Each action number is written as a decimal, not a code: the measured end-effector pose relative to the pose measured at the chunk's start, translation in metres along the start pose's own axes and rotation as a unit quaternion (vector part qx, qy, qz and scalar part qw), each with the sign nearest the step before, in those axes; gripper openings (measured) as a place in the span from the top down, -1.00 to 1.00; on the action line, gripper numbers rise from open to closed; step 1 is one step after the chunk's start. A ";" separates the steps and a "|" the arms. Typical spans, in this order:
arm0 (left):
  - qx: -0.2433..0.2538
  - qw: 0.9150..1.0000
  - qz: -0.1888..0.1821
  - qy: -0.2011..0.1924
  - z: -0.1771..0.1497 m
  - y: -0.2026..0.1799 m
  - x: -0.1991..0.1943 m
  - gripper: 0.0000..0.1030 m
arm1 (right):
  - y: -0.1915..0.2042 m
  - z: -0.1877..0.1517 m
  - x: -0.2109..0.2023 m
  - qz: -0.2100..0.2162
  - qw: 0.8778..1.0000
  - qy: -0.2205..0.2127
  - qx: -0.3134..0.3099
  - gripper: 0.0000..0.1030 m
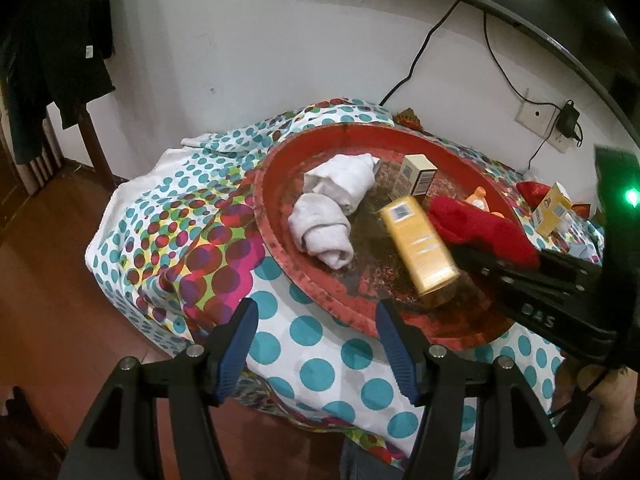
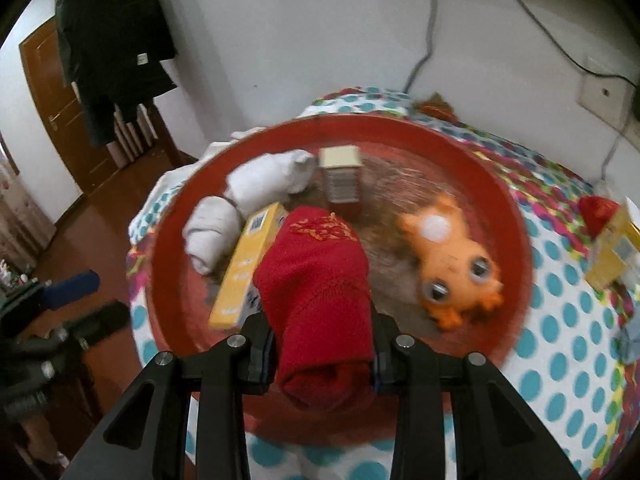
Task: Organize objects
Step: 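Carry the red rolled sock over the red tray with the right gripper, then lower the red sock onto the tray and open the right gripper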
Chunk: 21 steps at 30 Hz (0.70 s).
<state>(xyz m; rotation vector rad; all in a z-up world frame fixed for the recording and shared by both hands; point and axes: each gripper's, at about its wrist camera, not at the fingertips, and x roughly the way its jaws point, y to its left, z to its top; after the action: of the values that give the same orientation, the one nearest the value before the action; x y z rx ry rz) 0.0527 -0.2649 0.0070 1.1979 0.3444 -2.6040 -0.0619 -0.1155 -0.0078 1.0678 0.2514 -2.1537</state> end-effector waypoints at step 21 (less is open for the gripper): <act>0.010 1.000 -0.015 0.008 -0.002 -0.005 0.002 -0.22 | 0.000 0.027 0.045 -0.082 0.996 0.026 -0.037 0.29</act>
<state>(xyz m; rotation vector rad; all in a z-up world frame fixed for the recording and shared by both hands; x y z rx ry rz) 0.0508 -0.2595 0.0045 1.2305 0.3445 -2.6306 -0.0971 -0.1504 -0.0242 1.0943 0.4535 -2.2449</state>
